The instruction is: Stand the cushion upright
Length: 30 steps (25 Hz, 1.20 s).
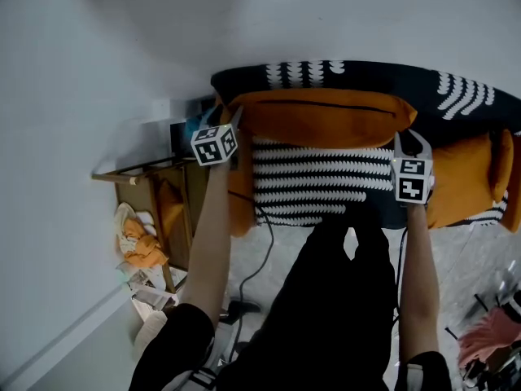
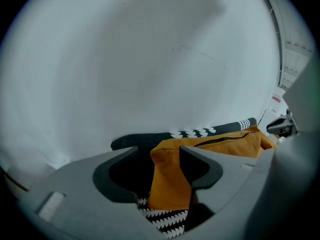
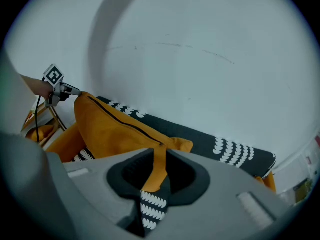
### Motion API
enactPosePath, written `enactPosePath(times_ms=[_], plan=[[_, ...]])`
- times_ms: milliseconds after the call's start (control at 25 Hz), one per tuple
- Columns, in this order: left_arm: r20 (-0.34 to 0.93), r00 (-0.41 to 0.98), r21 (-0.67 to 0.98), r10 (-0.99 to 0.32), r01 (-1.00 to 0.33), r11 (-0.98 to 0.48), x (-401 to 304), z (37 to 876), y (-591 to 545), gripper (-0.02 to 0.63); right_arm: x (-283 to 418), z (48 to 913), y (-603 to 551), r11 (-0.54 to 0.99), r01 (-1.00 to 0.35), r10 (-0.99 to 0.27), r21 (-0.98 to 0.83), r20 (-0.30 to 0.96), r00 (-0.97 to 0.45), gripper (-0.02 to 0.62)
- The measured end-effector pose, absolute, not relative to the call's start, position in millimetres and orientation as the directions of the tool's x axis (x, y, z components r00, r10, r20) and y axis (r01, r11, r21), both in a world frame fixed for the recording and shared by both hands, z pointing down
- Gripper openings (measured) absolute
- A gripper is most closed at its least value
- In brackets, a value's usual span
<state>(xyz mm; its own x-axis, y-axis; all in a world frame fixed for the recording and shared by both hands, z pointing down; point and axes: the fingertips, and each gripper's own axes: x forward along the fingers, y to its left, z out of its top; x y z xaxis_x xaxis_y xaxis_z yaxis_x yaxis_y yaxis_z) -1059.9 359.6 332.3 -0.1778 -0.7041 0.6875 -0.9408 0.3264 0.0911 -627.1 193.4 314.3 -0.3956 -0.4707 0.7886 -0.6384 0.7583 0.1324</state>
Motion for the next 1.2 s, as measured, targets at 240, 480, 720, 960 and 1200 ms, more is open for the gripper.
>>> enactPosePath(times_ms=[240, 480, 720, 960, 1200], plan=[[0.668, -0.181, 0.082, -0.722, -0.946, 0.313, -1056, 318, 366, 0.262, -633, 309, 198, 0.77, -0.625, -0.465, 0.129, 0.784, -0.412, 0.083], [0.654, -0.163, 0.08, -0.739, -0.956, 0.282, -1036, 310, 369, 0.262, -629, 304, 201, 0.775, -0.619, -0.466, 0.129, 0.777, -0.423, 0.083], [0.612, -0.154, 0.07, -0.776, -0.967, 0.247, -1015, 284, 377, 0.259, -619, 286, 217, 0.78, -0.613, -0.473, 0.121, 0.757, -0.452, 0.083], [0.566, -0.152, 0.056, -0.81, -0.973, 0.222, -987, 251, 390, 0.228, -604, 260, 236, 0.785, -0.608, -0.49, 0.116, 0.716, -0.497, 0.083], [0.51, -0.138, 0.05, -0.849, -0.981, 0.189, -940, 212, 397, 0.147, -583, 227, 257, 0.794, -0.601, -0.503, 0.091, 0.653, -0.566, 0.061]])
